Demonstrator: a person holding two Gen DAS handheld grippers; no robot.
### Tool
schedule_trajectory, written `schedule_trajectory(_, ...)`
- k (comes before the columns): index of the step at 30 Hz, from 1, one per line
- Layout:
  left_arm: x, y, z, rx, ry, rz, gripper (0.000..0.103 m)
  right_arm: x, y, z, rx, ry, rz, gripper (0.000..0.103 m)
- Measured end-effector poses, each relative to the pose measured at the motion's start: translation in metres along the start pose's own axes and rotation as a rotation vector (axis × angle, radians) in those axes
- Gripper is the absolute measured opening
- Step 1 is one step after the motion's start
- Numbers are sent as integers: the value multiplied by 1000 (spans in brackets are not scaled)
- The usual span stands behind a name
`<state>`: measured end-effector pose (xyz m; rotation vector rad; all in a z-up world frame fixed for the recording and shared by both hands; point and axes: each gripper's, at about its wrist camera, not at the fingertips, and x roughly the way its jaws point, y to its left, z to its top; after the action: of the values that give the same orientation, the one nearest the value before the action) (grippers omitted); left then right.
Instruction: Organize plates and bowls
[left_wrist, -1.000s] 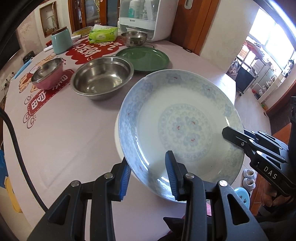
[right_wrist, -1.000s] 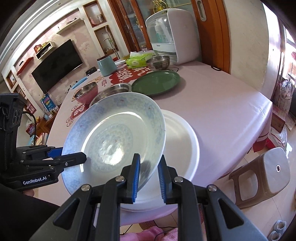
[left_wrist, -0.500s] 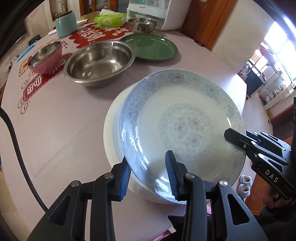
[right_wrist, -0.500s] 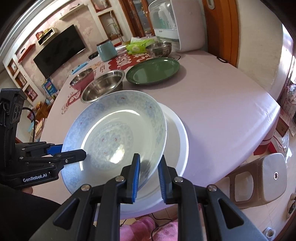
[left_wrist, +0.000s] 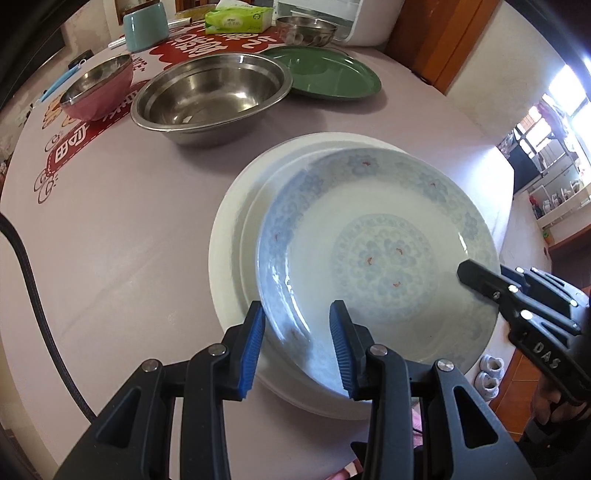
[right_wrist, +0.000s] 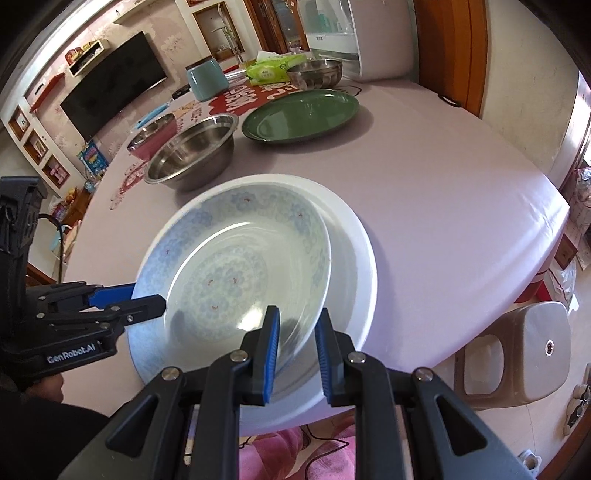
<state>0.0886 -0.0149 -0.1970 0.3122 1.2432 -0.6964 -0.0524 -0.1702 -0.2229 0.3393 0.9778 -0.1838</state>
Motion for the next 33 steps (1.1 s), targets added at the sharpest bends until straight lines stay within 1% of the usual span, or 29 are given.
schedule_trajectory(4,1,-1,6,32,-19,15,35,6,3,1,-1,7,-34,19)
schedule_trajectory(6,-1,-2,9,44,-31,19,35,9,3,1,4,21,-46,22)
schedule_trajectory(8,-6,-2,12,55,-57,30,35,10,4,1,10,24,-56,22)
schedule_trajectory(10,-11,-3,14,68,-80,21,35,11,6,2,17,32,-71,22)
schedule_trajectory(14,-23,-4,16,103,-113,15,35,13,7,4,42,44,-57,31)
schedule_trajectory(16,-29,-4,17,119,-124,19,35,14,7,6,58,50,-62,32)
schedule_trajectory(22,-47,8,14,122,-130,-6,35,13,7,8,97,67,-88,32)
schedule_trajectory(24,-52,12,14,120,-135,-17,35,14,10,9,92,82,-91,36)
schedule_trajectory(26,-58,15,14,118,-146,-30,35,15,15,10,73,101,-95,42)
schedule_trajectory(29,-64,19,13,124,-150,-47,37,14,21,9,50,117,-122,44)
schedule_trajectory(33,-67,24,9,115,-139,-60,43,3,26,9,14,89,-139,49)
